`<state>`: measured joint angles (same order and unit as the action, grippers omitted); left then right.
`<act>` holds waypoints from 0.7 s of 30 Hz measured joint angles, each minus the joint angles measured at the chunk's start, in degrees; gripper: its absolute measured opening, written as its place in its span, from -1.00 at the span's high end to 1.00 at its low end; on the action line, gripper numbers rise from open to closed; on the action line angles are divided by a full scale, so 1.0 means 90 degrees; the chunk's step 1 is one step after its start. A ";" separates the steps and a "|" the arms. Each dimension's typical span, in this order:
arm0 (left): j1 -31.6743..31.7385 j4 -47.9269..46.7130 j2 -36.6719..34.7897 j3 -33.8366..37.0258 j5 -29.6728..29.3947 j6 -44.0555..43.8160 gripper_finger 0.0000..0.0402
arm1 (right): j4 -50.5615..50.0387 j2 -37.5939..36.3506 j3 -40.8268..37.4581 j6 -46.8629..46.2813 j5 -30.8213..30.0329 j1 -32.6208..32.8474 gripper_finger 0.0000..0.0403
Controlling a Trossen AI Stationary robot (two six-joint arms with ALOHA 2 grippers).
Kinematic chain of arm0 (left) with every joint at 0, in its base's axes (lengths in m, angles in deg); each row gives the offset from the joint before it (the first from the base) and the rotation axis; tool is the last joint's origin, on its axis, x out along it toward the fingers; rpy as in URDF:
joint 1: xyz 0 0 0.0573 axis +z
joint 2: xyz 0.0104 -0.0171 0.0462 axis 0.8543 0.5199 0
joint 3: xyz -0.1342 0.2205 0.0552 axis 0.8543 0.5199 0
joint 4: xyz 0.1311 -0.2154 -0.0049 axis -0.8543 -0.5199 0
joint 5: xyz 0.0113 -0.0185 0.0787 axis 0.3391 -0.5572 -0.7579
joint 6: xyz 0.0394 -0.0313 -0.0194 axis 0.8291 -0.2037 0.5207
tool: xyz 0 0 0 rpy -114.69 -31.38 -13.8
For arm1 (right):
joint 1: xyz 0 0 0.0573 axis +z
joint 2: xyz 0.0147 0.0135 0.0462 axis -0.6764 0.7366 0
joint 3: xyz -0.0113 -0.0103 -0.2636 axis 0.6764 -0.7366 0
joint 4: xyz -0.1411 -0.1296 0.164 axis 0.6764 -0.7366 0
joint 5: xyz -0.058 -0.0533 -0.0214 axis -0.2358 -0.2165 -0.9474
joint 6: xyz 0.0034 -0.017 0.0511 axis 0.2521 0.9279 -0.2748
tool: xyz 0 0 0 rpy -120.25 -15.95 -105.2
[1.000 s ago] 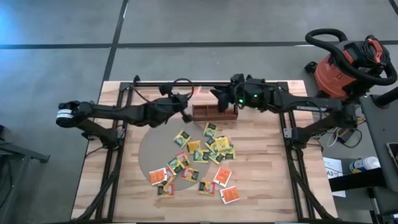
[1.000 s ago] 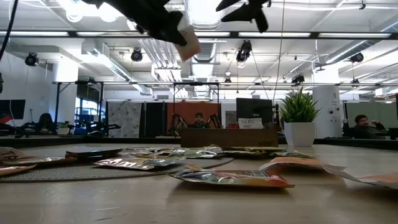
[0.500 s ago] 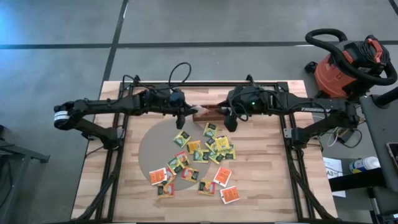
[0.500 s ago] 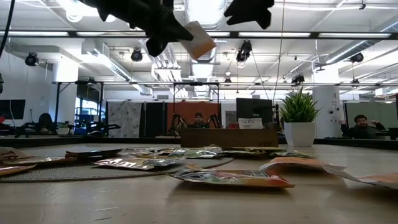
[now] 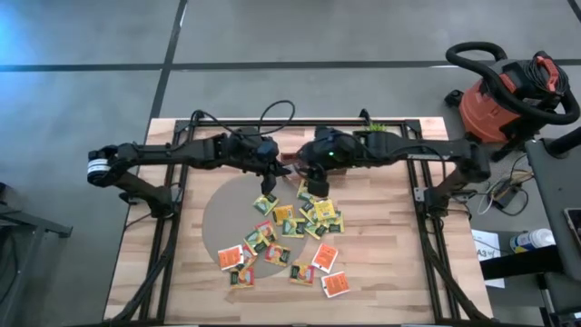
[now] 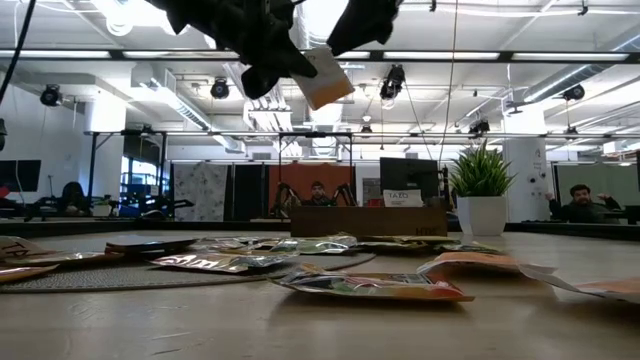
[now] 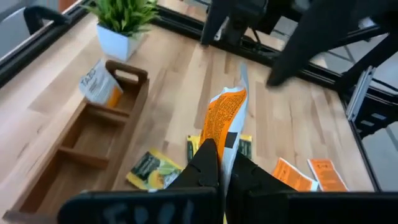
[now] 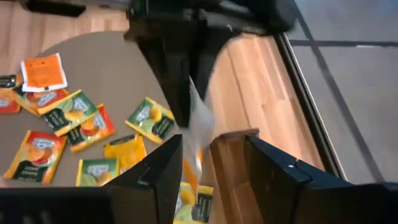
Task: Pick & Place Tea
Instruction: Put the orange tea sachet into the right compartment of the wooden organizer
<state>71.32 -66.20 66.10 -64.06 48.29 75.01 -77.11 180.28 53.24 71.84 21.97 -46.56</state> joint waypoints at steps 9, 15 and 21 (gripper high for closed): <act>-0.0069 -0.0083 0.0018 0.0049 -0.0039 0.0001 1.00 | -0.0536 0.0634 0.0778 0.0383 0.0063 -0.0001 0.12; -0.0080 -0.0065 0.0018 0.0051 -0.0046 0.0010 1.00 | -0.0558 0.0726 0.0848 0.0464 0.0365 -0.0005 0.20; -0.0088 -0.0065 0.0019 0.0053 -0.0049 0.0010 1.00 | -0.0606 0.0824 0.0844 0.0474 0.0376 -0.0038 0.39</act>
<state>70.53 -66.78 66.27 -63.58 47.85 75.10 -82.56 187.70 60.84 76.10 25.36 -46.90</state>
